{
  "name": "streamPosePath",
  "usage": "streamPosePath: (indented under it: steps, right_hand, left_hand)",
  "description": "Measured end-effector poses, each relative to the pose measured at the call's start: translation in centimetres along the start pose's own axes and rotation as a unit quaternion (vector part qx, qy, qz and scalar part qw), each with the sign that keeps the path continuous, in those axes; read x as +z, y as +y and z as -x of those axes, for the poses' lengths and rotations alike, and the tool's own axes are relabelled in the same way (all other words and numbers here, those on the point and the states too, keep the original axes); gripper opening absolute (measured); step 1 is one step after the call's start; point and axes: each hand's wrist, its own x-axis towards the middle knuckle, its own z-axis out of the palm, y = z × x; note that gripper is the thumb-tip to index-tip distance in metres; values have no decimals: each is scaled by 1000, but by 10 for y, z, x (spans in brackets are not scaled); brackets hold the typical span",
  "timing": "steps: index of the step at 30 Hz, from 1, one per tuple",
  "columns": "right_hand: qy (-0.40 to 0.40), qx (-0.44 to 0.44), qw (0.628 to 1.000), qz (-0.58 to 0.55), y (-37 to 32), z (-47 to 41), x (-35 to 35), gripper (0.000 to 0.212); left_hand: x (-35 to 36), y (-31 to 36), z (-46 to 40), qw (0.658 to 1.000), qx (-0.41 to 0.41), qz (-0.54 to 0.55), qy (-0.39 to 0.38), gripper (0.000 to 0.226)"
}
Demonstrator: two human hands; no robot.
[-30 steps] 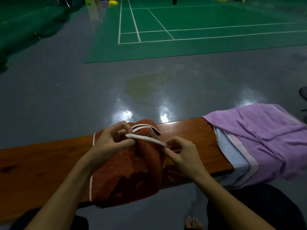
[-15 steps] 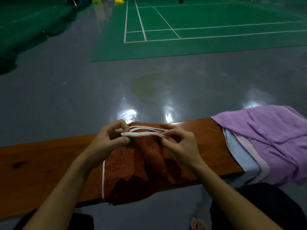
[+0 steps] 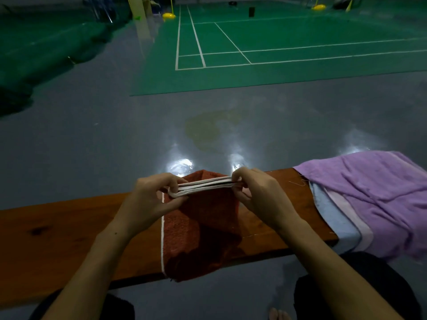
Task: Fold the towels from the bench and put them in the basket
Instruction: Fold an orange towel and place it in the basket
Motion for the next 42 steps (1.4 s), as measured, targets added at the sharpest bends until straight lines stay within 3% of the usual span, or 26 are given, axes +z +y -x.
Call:
streamPosePath:
  steps: [3,7,10,14,16,18,22,25,27,30,36,39,42]
  right_hand:
    - [23,38,997,-60,-12,-8,-15,39]
    - [52,59,992,-102,-28,-25,-39,9]
    - [49,73,980,-179,-41,-39,-59,7]
    - [45,117,937,-327,-64,-54,-89,20]
    - [40,157,898,-410,-79,-57,-104,27]
    - [17,183,880,-439,-92,-58,-120,28]
    - [-3,199,877,-437,-105,-51,-146,27]
    - [-30,214,830,-513,-111,-41,-159,29]
    - [-46,220,818,-529,-113,-35,-164,30]
    - [-38,220,839,-496,-107,-30,-160,29]
    - [-28,241,902,-357,-65,-30,-92,21]
    - [-28,239,945,-222,-38,-27,-37,25]
    - [-47,223,973,-19,-24,-20,3,34]
  left_hand:
    - [-16,10,-7,1000,11,-26,13,29]
    - [-42,37,-17,998,24,-25,55,22]
    - [-62,65,-25,996,-4,54,68,22]
    - [-85,105,-30,980,-51,168,93,39]
    - [-91,120,-33,945,-106,280,129,43]
    - [-94,131,-34,905,-157,366,148,34]
    - [-96,145,-22,921,-149,334,135,16]
    - [-98,155,-12,926,-134,328,134,11]
    - [-97,157,-7,913,-146,360,125,16]
    - [-91,152,-1,902,-168,382,114,23]
    - [-47,97,6,941,-205,226,148,12]
    - [-14,52,12,943,-233,171,164,16]
    - [14,14,21,909,-307,225,171,14]
